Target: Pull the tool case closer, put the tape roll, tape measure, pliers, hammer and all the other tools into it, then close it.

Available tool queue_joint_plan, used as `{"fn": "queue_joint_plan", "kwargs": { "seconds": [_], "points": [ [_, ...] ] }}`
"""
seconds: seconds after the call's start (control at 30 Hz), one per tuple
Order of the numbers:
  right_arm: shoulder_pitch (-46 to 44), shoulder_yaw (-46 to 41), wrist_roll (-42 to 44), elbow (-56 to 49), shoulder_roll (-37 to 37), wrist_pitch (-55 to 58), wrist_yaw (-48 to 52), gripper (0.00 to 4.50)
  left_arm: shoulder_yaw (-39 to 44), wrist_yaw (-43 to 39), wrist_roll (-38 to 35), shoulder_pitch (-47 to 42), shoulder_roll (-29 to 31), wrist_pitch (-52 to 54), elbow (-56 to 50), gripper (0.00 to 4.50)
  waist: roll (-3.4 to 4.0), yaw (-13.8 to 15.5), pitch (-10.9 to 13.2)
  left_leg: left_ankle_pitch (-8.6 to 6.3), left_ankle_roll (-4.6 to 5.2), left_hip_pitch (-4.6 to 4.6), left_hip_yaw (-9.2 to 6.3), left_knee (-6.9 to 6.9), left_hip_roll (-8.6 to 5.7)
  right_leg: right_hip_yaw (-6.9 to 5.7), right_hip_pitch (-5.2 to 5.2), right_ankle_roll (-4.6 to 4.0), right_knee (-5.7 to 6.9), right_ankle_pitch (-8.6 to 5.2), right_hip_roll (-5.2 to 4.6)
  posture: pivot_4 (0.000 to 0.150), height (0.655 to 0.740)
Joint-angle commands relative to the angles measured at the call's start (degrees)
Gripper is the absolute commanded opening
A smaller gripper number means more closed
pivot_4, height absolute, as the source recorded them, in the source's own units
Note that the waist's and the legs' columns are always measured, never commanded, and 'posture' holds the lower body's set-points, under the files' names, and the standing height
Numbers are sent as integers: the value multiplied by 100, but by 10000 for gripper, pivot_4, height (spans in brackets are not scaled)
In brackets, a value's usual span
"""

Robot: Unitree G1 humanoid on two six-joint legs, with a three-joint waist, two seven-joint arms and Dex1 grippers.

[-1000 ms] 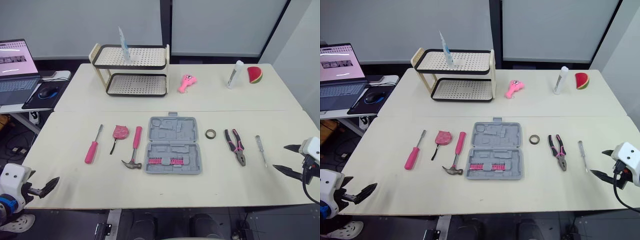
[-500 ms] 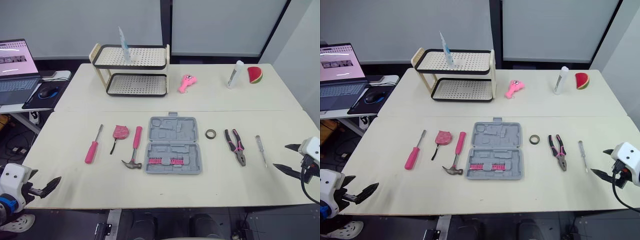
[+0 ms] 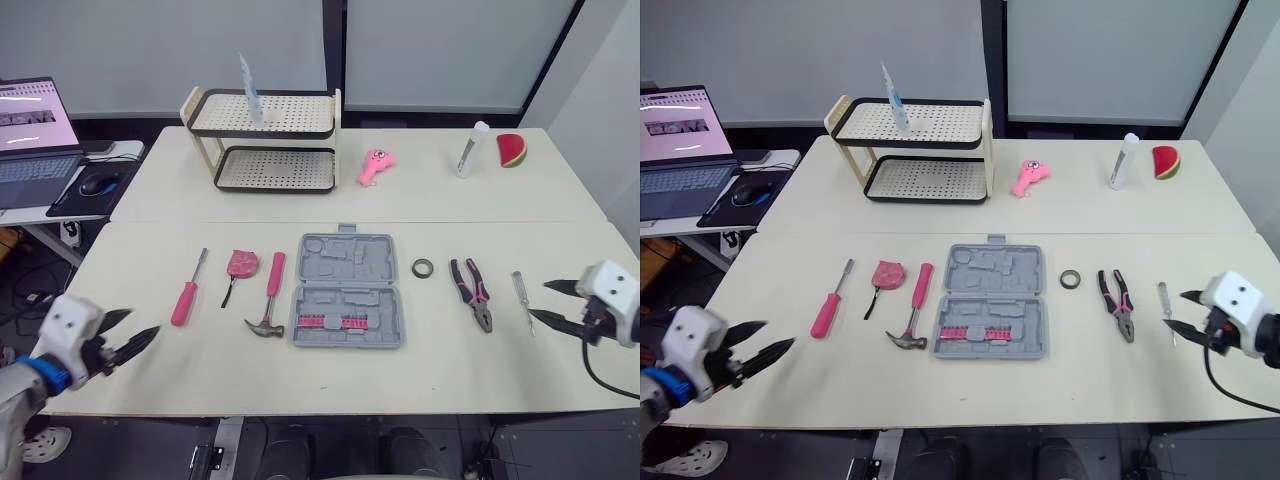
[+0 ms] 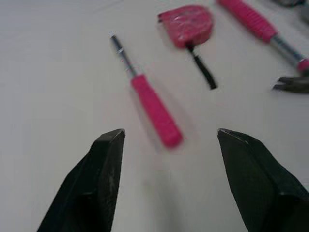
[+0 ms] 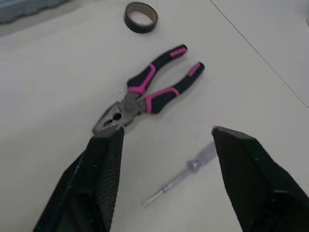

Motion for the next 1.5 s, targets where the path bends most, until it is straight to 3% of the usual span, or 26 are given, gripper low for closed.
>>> {"fn": "queue_joint_plan", "kwargs": {
  "seconds": [0.03,0.23,0.5,1.03,1.5],
  "points": [
    [-278,320,58,-632,112,429,-171,21106,-463,-18,-33,-299,49,308,-607,19691,0,-1,0,0,0,-1,0,0,0,-1,0,0,-1,0,0,1500,7356],
    [-1133,1370,-318,-1019,628,1140,-666,11536,-1532,-49,221,-1234,-85,601,-620,167,0,-15,1,1,0,-1,0,1,0,-6,-5,0,3,0,10,1500,7356],
    [-2175,2595,-1095,-191,1549,1248,-1142,452,-2733,-129,900,-2624,-566,345,586,0,0,-14,1,2,-1,-7,1,8,-2,-16,-13,1,8,0,37,1500,7356],
    [-3449,3343,-1858,1759,2658,755,-1399,192,-3548,53,1885,-4100,-1407,-436,2692,0,1,-36,1,20,-32,-58,4,19,-3,-17,-70,1,15,1,41,1500,7356],
    [-3826,3477,-2132,2536,3068,453,-1274,192,-3626,200,2193,-4355,-1813,-819,3469,0,2,-62,0,24,-38,-58,4,29,-4,-15,-81,1,52,1,41,1500,7356]
  ]
}}
